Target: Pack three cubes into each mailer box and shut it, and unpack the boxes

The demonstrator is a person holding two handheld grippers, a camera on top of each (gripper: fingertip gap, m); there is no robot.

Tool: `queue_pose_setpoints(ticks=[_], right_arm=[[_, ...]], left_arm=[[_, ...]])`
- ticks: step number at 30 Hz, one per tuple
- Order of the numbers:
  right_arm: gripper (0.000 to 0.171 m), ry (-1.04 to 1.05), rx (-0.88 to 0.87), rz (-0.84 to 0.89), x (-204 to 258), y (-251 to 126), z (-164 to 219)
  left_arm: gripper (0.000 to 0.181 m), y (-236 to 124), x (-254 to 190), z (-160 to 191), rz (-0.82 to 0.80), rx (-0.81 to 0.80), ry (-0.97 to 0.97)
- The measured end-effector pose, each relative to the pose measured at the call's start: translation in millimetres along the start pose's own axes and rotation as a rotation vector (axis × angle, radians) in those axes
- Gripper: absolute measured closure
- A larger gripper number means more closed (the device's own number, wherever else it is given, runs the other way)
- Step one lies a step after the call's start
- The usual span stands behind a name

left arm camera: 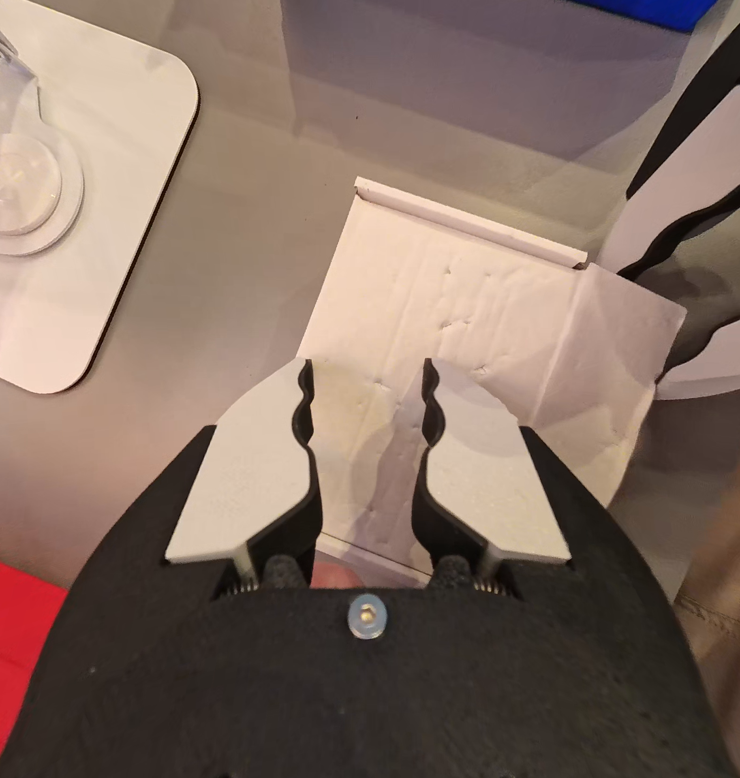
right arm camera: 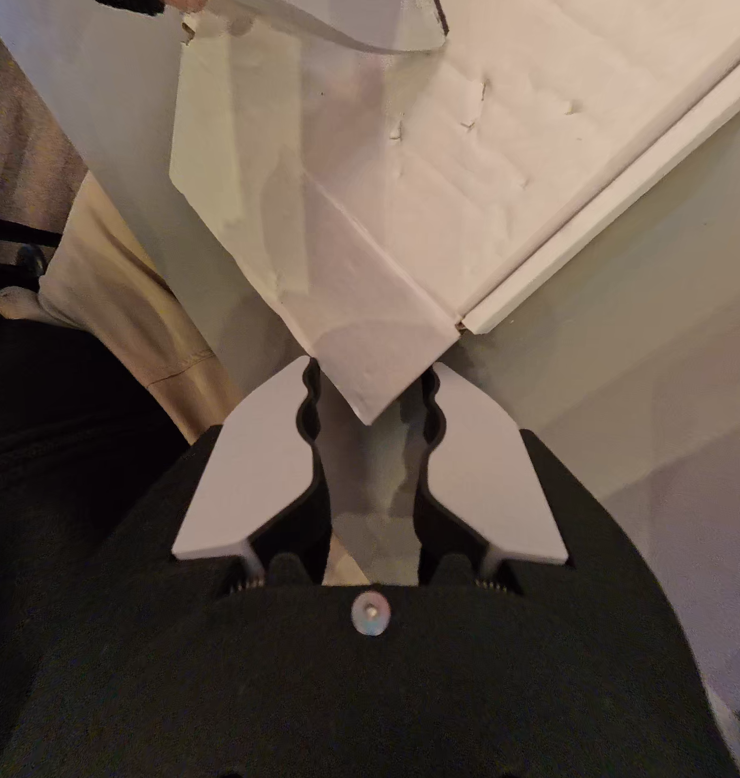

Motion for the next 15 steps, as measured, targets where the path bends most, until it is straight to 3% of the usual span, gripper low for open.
queue_pose_setpoints(ticks=[15], right_arm=[[0.128,-0.037,-0.011,0.076,-6.3,6.8,2.8]], left_arm=[[0.132,-0.3,-0.2,-0.1,-0.005,-0.001,0.007]])
Point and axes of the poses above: each gripper's, where its closed fingertips meet, y out along the fingers, z out of its underside, x = y × z across the jaws, the point moved 6 cm from there along -y, back along the fingers, and after that the axes turned 13 degrees about z, right-handed, at the moved point
